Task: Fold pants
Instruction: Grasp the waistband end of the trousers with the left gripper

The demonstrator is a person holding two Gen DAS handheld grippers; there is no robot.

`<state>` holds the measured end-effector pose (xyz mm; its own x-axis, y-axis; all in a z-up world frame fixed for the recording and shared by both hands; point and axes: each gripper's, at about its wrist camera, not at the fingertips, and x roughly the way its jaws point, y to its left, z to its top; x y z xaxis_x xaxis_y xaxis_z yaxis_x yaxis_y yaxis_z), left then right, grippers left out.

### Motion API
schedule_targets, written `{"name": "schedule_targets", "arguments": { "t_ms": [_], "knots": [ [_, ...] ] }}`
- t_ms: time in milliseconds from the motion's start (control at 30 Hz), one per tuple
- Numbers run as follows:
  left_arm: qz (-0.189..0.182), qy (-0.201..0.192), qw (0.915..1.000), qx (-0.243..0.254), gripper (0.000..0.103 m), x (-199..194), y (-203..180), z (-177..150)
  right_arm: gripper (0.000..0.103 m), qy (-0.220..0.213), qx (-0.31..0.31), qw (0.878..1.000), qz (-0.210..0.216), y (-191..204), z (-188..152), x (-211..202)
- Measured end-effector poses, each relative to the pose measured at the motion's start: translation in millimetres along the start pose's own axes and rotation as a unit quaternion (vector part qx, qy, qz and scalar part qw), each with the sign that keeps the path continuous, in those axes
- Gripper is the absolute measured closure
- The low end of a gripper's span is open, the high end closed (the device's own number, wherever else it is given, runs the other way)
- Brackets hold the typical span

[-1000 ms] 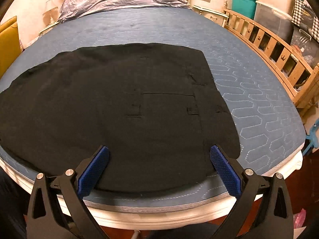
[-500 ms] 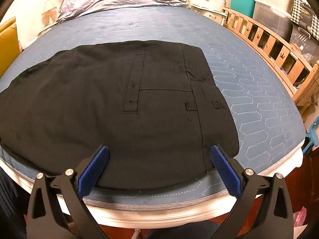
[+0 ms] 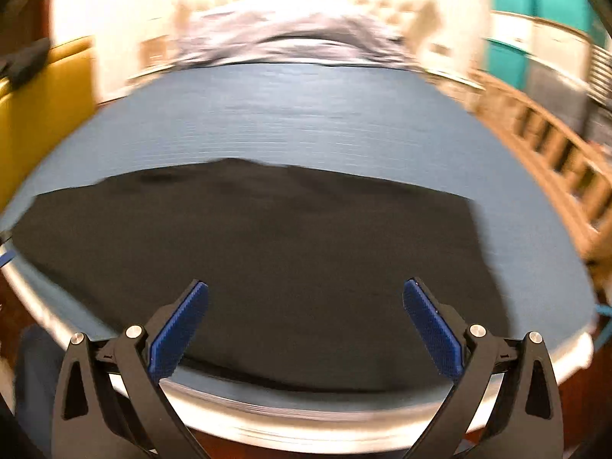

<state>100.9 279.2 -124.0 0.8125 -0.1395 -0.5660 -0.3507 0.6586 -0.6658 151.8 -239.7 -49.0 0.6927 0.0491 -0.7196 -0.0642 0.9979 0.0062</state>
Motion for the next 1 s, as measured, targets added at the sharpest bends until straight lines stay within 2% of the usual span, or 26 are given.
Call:
{"name": "schedule_targets", "arguments": {
  "t_ms": [67, 133, 233, 333, 467, 600, 700, 733, 767, 800, 900, 1000],
  "knots": [
    [0.010, -0.026, 0.9989, -0.038, 0.050, -8, 42, 28, 0.005, 0.008, -0.018, 0.999, 0.044, 45, 6, 12],
    [-0.022, -0.032, 0.9945, -0.098, 0.054, -6, 87, 57, 0.005, 0.013, -0.040, 0.996, 0.072, 85, 10, 23],
    [-0.033, -0.029, 0.9912, -0.124, 0.058, 2, 114, 79, 0.005, 0.013, -0.056, 0.994, 0.095, 127, 16, 35],
    [-0.046, -0.013, 0.9875, -0.150, 0.059, 19, 128, 88, 0.005, 0.027, -0.046, 0.990, 0.132, 159, 20, 53],
    [-0.079, -0.011, 0.9833, -0.164, 0.062, 27, 133, 93, 0.005, 0.055, -0.058, 0.990, 0.119, 182, 18, 76],
    [-0.068, -0.001, 0.9851, -0.158, 0.063, 41, 129, 97, 0.005, 0.097, -0.051, 0.991, 0.081, 175, 8, 102],
    [-0.069, 0.000, 0.9837, -0.166, 0.063, 44, 131, 103, 0.004, 0.087, -0.081, 0.991, 0.064, 185, 2, 103],
    [-0.066, 0.001, 0.9849, -0.160, 0.064, 47, 128, 106, 0.004, 0.088, -0.077, 0.991, 0.064, 185, 2, 102],
    [-0.058, 0.003, 0.9872, -0.148, 0.076, 48, 125, 109, 0.004, 0.090, -0.074, 0.991, 0.066, 184, 2, 103],
    [-0.046, 0.010, 0.9914, -0.122, 0.093, 49, 117, 113, 0.004, 0.089, -0.076, 0.991, 0.066, 184, 2, 103],
    [-0.032, -0.003, 0.9971, -0.069, 0.093, 37, 93, 117, 0.004, 0.089, -0.078, 0.991, 0.067, 183, 1, 102],
    [0.003, -0.023, 0.9997, 0.007, 0.094, 19, 55, 119, 0.004, 0.096, -0.078, 0.990, 0.069, 181, 10, 106]
  ]
}}
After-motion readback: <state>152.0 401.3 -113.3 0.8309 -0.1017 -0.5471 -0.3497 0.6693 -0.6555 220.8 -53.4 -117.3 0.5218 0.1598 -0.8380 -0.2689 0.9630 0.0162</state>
